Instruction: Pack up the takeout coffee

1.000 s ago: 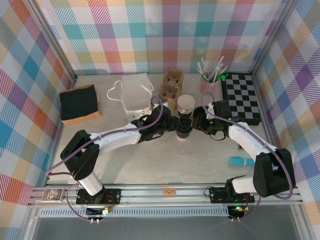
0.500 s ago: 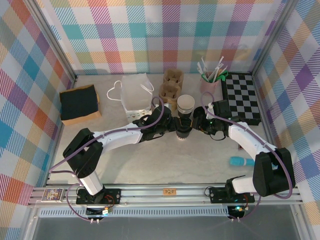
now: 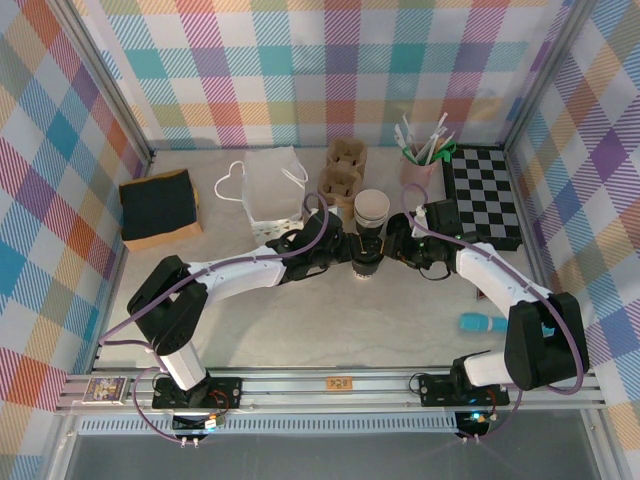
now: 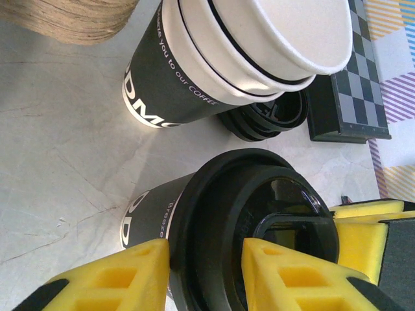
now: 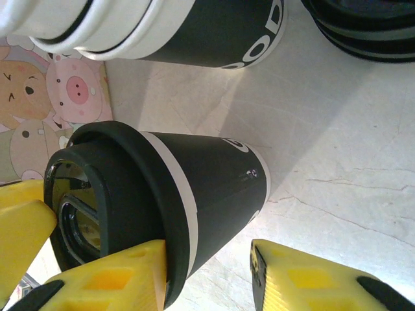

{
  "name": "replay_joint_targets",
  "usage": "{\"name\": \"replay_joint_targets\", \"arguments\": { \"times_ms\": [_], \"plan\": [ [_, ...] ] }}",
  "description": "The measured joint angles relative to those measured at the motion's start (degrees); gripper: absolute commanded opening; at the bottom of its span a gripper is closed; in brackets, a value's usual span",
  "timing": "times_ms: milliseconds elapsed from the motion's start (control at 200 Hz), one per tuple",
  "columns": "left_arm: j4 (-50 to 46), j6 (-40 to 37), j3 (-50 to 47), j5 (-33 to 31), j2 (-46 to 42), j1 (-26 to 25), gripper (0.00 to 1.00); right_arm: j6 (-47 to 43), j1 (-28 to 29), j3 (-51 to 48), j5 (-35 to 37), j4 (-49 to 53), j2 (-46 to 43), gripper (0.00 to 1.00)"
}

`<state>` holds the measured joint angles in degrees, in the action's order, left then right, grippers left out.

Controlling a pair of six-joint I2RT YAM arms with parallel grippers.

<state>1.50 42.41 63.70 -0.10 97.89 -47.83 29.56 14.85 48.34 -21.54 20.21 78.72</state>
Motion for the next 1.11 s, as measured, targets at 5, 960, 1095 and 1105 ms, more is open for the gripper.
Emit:
{"name": "replay_joint_targets", "arguments": {
  "times_ms": [5,960,1095,1105],
  "plan": [
    [0.00,0.00,0.00,0.00,0.00,0.00,0.35,-0.02,-0.04,-0.02,-0.04,-0.09,0.00,0.39],
    [0.20,-0.02,-0.02,-0.17,0.11,0.04,0.34,1.05,-0.26,-0.87,-1.53,0.44,-3.34,0.46],
    [0.20,-0.04,-0.02,-0.15,0.11,0.04,0.35,1.07,-0.26,-0.42,-1.77,0.46,-5.01,0.47],
    [0.20,-0.04,-0.02,-0.17,0.11,0.04,0.35,1.07,-0.26,-0.39,-1.81,0.46,-5.05,0.47]
  ]
}}
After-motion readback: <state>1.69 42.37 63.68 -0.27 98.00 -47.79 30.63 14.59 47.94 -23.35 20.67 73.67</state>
